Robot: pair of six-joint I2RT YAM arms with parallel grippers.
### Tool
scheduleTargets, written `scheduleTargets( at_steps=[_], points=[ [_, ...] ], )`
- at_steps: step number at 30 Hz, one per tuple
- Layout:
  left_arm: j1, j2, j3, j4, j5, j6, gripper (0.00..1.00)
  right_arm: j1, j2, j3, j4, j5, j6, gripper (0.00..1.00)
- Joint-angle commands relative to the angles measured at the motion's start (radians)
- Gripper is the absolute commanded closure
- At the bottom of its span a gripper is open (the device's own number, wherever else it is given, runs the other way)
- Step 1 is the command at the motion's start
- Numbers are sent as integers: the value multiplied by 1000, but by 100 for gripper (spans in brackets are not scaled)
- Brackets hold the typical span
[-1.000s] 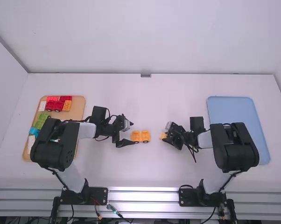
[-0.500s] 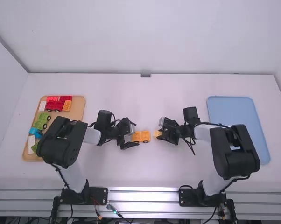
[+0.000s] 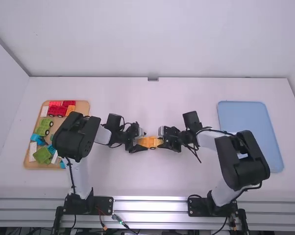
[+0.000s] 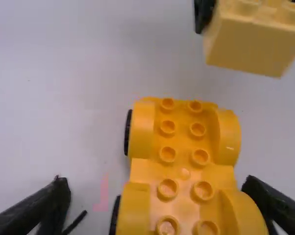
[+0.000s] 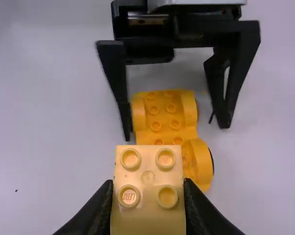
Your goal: Assemble lego blocks to make yellow taxi
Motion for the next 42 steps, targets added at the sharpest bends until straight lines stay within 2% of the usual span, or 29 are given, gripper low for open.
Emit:
scheduleTargets(
  at_steps=[1, 3, 12, 15, 19, 22, 31, 42],
  points=[
    [-6, 21, -3, -12, 11, 22, 36, 7, -16, 27, 7, 2, 0, 79],
    [-6, 21, -2, -29, 11, 60, 43, 6, -16, 27, 6, 2, -1, 79],
    [-7, 21, -13, -24, 11, 86, 46, 20, -16, 27, 33, 16, 32, 80],
    [-8, 21, -13, -23, 10, 86, 50, 35, -12, 27, 36, 20, 33, 82],
    [-8, 21, -10, -21, 10, 82, 54, 56, 31, 27, 159, 108, 181, 85],
    [-8, 21, -6, -22, 10, 82, 54, 70, 63, 31, 196, 116, 209, 84],
    [-9, 21, -35, 95, -45, -42, 53, 70, 103, 113, 48, 113, 145, 86],
    [-6, 21, -63, 125, -42, -43, 53, 70, 156, 115, 114, 110, 130, 87]
  ],
)
